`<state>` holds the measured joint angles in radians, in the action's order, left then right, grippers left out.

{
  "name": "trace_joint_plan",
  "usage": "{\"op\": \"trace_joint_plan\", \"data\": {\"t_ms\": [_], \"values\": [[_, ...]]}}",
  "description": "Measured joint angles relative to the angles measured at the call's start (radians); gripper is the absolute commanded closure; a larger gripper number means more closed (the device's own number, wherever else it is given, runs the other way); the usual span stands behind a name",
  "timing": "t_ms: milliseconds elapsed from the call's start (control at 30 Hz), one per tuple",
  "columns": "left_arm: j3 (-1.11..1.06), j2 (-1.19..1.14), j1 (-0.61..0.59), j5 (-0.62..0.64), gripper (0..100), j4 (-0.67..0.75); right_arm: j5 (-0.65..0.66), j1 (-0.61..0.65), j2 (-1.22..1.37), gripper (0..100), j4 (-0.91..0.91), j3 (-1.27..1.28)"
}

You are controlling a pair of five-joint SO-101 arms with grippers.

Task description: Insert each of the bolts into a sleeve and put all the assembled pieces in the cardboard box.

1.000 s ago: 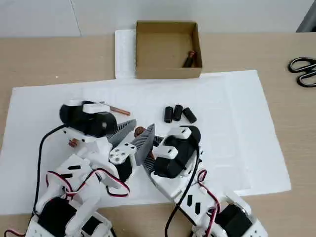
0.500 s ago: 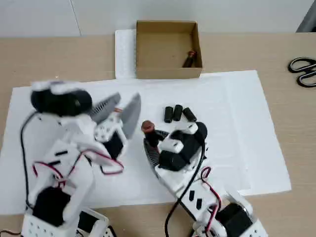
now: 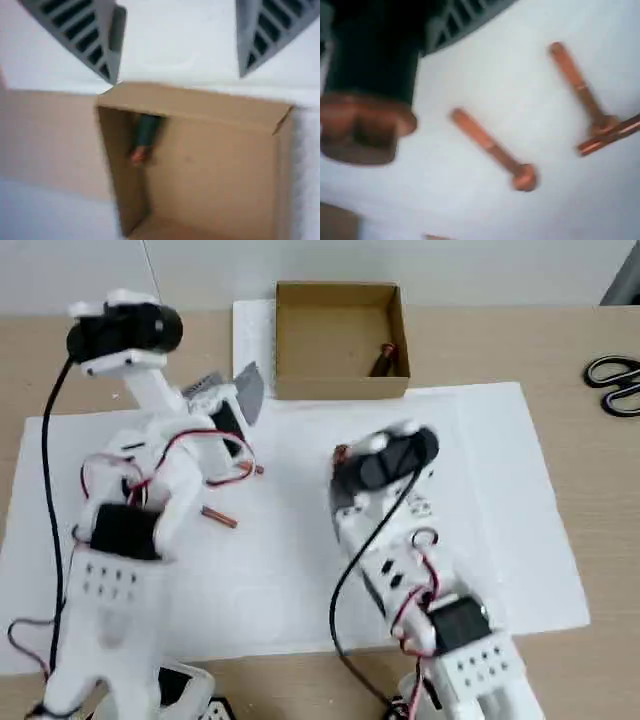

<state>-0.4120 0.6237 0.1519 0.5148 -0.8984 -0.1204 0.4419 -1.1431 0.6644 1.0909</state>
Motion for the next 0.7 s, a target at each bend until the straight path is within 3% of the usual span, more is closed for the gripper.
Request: {"op": "trace_joint_plan", "data": {"t_ms": [267, 700], "values": [[0.0, -0.097, -0.005, 0.0, 85, 0.0, -0.006, -0.14, 0.465, 99.4, 0.0, -0.347], [-0.005, -0.118, -0.005, 0.0, 85, 0.0, -0.006, -0.164, 1.025, 99.4, 0.0, -0.83]]}}
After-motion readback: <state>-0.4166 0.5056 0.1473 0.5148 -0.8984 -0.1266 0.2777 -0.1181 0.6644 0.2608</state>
